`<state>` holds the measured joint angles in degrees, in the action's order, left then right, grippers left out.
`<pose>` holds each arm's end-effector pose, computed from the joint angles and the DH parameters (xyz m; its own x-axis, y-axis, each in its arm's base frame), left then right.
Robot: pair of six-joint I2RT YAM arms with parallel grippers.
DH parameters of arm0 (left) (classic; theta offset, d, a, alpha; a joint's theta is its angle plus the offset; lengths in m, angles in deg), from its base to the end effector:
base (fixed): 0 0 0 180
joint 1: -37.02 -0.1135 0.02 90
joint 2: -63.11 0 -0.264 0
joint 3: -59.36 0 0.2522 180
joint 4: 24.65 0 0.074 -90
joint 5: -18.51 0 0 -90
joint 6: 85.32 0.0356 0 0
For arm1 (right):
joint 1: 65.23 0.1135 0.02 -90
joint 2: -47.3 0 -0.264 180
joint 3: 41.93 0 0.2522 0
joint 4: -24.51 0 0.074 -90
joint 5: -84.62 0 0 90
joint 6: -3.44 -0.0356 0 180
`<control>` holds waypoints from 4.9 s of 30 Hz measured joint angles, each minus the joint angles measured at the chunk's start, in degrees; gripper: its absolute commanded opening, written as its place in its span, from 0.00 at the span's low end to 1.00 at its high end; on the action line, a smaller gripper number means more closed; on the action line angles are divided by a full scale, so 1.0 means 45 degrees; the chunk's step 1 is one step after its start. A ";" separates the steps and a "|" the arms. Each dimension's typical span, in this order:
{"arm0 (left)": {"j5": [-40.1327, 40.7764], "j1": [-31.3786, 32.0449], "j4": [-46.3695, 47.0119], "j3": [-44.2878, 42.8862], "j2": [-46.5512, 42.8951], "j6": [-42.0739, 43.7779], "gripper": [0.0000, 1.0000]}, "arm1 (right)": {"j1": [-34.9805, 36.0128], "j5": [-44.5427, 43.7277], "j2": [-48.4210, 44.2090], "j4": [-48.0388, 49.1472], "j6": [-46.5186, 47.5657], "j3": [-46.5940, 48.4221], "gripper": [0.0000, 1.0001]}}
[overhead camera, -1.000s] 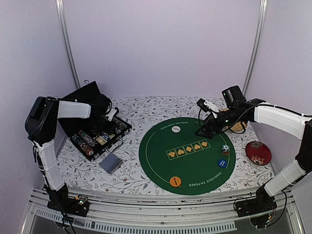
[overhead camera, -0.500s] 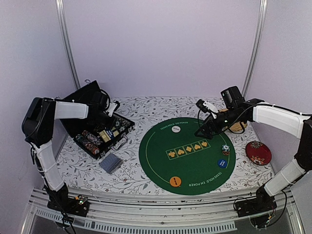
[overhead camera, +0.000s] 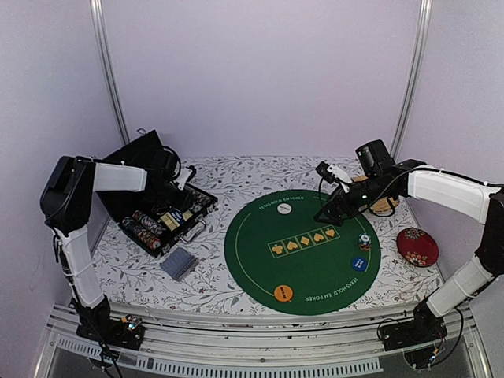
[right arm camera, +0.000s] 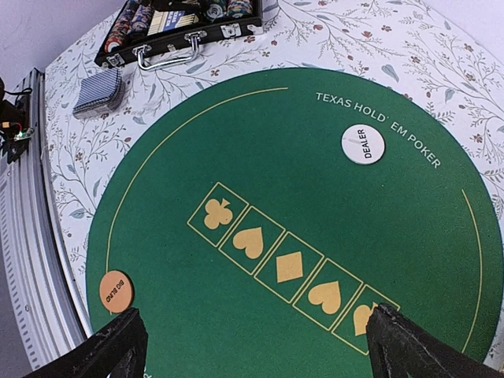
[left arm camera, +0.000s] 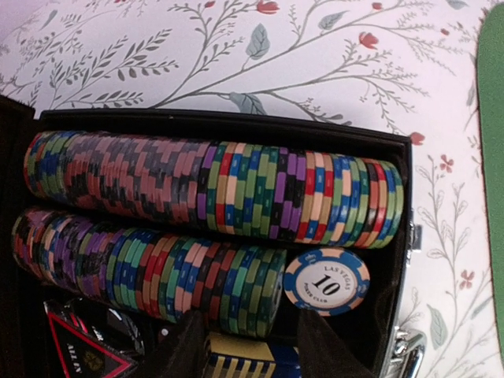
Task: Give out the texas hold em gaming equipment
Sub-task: Pick up the pile of poker chips from the chip case, then pass from the left arm to the right
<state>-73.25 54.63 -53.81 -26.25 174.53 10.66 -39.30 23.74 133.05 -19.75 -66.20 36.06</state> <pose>0.3870 -0.1240 0.1597 -0.7430 0.3451 -0.5735 0.3988 0.9164 0.0348 0.2757 0.1533 0.2599 -0.4380 -0.5509 -0.7104 -0.8573 0.4939 0.1455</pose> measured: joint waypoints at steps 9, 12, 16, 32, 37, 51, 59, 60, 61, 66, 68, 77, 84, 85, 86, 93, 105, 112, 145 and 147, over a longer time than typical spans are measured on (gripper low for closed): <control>0.0209 0.0087 -0.0102 -0.0321 0.0180 0.0155 0.57 | 0.0015 0.0005 0.0306 -0.0204 0.0000 0.0112 0.99; 0.0612 0.0117 -0.0568 -0.1025 0.0559 0.0233 0.54 | 0.0024 0.0015 0.0369 -0.0325 -0.0005 0.0262 0.99; 0.0782 0.0136 -0.0631 -0.1394 0.0831 0.0296 0.52 | 0.0063 0.0010 0.0389 -0.0369 -0.0005 0.0291 0.99; -0.0325 0.0389 -0.0520 -0.1214 0.0903 0.0617 0.52 | 0.0097 0.0019 0.0389 -0.0461 -0.0010 0.0330 0.99; 0.0515 0.0602 -0.0398 -0.1137 0.0903 0.0627 0.52 | 0.0097 0.0019 0.0389 -0.0461 -0.0010 0.0330 0.99; 0.2846 0.0831 -0.1341 -0.1263 0.1185 0.0476 0.51 | 0.0155 0.0024 0.0481 -0.0597 -0.0010 0.0335 0.99; 0.2079 0.0651 -0.1341 -0.1331 0.1219 0.0437 0.53 | 0.0155 0.0024 0.0486 -0.0617 -0.0010 0.0335 0.99; 0.1948 0.0627 -0.1311 -0.1331 0.1219 0.0442 0.54 | 0.0155 0.0024 0.0486 -0.0617 -0.0010 0.0335 0.99; 0.1797 0.0602 -0.1268 -0.1331 0.1219 0.0471 0.54 | 0.0155 0.0024 0.0486 -0.0617 -0.0010 0.0335 0.99; 0.1112 0.0447 -0.0952 -0.1258 0.1219 0.0525 0.50 | 0.0170 0.0019 0.0486 -0.0617 -0.0024 0.0335 0.99; 0.0831 0.0364 -0.0816 -0.1258 0.1224 0.0525 0.44 | 0.0180 0.0019 0.0486 -0.0617 -0.0034 0.0335 0.99; 0.0199 0.0107 -0.0670 -0.1263 0.1258 0.0583 0.08 | 0.0233 0.0000 0.0486 -0.0617 -0.0049 0.0335 0.99; -0.0019 0.0034 -0.0505 -0.1093 0.1171 0.0627 0.00 | 0.0238 -0.0005 0.0486 -0.0631 -0.0053 0.0335 0.99; -0.0039 0.0029 -0.0500 -0.1083 0.1146 0.0593 0.00 | 0.0238 -0.0010 0.0486 -0.0631 -0.0058 0.0335 0.99; -0.0039 0.0024 -0.0505 -0.1069 0.1112 0.0539 0.00 | 0.0238 -0.0024 0.0486 -0.0631 -0.0063 0.0335 0.99; 0.0374 0.0024 -0.0699 -0.0525 -0.0563 -0.0423 0.00 | 0.0238 -0.0340 0.0374 -0.0636 -0.0233 0.0335 0.99; -0.1073 0.0389 -0.0180 0.0913 -0.4920 -0.4391 0.00 | 0.0306 -0.1190 -0.0073 -0.0680 -0.0384 0.0724 0.99; -0.3852 0.4075 0.3094 0.3900 -0.6130 -0.8918 0.00 | 0.2919 -0.3682 0.0044 -0.0976 -0.0049 0.1875 0.99; -0.7397 0.5921 1.2303 0.6591 -0.3036 -1.6344 0.00 | 0.6475 -0.3400 0.4561 0.2273 0.2812 0.3167 0.50; -0.7417 0.5921 1.2313 0.6591 -0.3036 -1.6349 0.00 | 0.6475 -0.3526 0.4561 0.2307 0.2885 0.3167 0.47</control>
<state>-106.63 81.27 1.59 3.41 160.87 -62.91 -10.16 7.87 153.58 -9.37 -53.22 50.31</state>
